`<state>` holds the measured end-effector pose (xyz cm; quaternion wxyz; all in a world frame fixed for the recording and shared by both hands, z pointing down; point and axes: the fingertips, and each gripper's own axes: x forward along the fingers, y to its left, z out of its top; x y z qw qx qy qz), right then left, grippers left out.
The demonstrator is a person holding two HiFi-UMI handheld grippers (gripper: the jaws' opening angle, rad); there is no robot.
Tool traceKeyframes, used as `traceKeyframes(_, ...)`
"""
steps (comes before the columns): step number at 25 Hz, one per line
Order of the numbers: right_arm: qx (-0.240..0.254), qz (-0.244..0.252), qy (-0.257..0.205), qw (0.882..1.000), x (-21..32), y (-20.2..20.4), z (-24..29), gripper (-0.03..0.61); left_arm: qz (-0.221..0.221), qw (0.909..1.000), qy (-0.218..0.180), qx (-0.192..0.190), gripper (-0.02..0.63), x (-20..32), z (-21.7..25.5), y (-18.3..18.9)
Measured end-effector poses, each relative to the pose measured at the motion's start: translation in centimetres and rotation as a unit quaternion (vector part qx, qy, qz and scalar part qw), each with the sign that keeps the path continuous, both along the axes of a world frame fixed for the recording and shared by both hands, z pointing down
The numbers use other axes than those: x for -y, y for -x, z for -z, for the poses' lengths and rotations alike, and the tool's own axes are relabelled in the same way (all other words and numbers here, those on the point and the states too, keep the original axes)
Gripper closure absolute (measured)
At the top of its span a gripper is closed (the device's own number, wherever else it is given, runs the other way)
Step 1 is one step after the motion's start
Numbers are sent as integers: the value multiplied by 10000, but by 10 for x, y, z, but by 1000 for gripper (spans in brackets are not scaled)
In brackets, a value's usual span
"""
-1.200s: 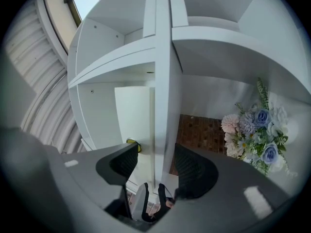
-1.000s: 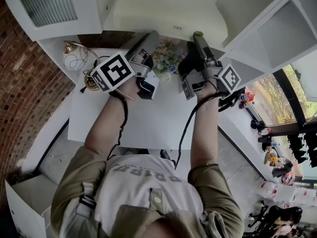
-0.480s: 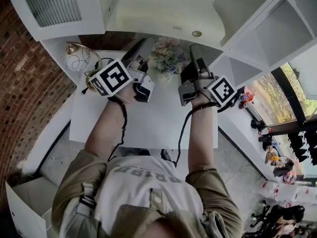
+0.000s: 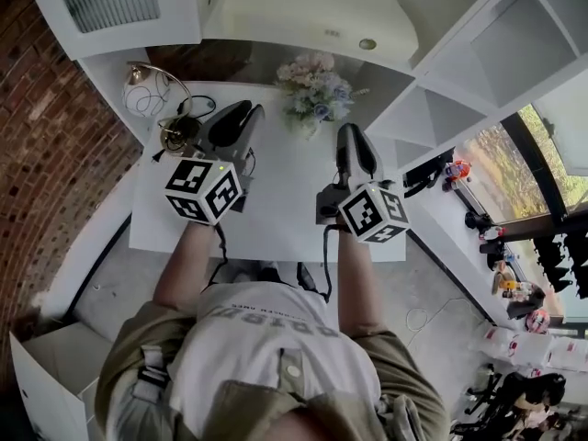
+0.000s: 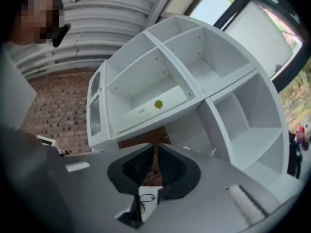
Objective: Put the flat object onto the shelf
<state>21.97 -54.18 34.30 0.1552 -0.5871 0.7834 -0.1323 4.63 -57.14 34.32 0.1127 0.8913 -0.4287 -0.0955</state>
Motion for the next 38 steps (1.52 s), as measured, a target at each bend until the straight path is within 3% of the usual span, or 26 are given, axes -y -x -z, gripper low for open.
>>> traceKeyframes(6,-902,-437,-32,9950,-43,14,-23,563,337,9901,-497,1267,600,-39,-23,8)
traceKeyframes(11,-1388,-714,-127,9877,-68,25,-35,572,482,9817,-736,1688,607,-64,-35,12)
traceKeyframes(24,-1680,-901,-625,9797,-88,38,-12,574,384,9792,-1003,1722,607,-83,-24,8)
traceKeyframes(28,-2005,-925,-620,9734,-89,42,-14,577,374,9778,-1080,1754,607,-85,-21,4)
traceKeyframes(38,-2042,-905,-752,9718,-89,42,-7,577,373,9785,-1165,1663,607,-88,-16,-4)
